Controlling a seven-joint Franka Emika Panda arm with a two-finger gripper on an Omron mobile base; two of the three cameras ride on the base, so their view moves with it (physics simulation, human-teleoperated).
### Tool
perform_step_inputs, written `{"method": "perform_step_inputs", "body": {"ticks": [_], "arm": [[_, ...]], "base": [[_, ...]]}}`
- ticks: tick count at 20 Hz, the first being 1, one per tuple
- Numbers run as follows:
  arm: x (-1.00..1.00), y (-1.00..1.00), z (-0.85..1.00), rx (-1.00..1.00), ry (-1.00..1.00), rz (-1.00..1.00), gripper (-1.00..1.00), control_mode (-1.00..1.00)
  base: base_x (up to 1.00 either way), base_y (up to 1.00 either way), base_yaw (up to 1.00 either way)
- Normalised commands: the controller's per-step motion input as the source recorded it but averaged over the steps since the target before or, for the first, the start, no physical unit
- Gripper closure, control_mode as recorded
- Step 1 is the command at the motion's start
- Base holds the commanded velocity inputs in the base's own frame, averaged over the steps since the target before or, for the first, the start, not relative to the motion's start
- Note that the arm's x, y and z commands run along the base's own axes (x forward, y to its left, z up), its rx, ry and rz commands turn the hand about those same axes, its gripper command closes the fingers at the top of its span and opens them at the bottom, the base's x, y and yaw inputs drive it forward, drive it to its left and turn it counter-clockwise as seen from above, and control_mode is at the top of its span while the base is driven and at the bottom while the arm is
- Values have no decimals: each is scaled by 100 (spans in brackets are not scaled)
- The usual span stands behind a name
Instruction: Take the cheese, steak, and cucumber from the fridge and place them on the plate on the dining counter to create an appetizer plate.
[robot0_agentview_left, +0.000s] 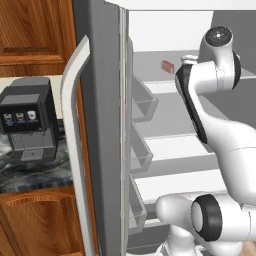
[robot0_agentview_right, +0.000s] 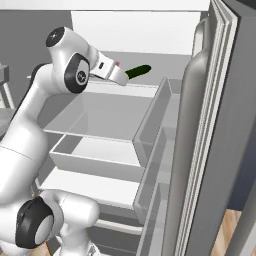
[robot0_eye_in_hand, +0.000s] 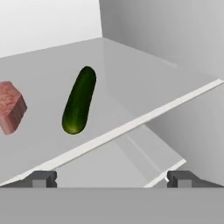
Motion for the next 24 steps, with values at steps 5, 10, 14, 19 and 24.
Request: {"method": "perform_step_inputs", "body": {"ticks": [5,10,14,19,24], "arm": [[42,-4,-29,-3,0,-5,-100,-100],[62,0,-10,-1,0,-10,-100,-100],[56,0,0,0,0,-10,-100,-100],[45,-7,0,0,0,-9,-100,-100],[35,-16,0,3,0,-8,-100,-100]], "base": [[0,0,0],[0,0,0],[0,0,0],[0,0,0],[0,0,0]]}}
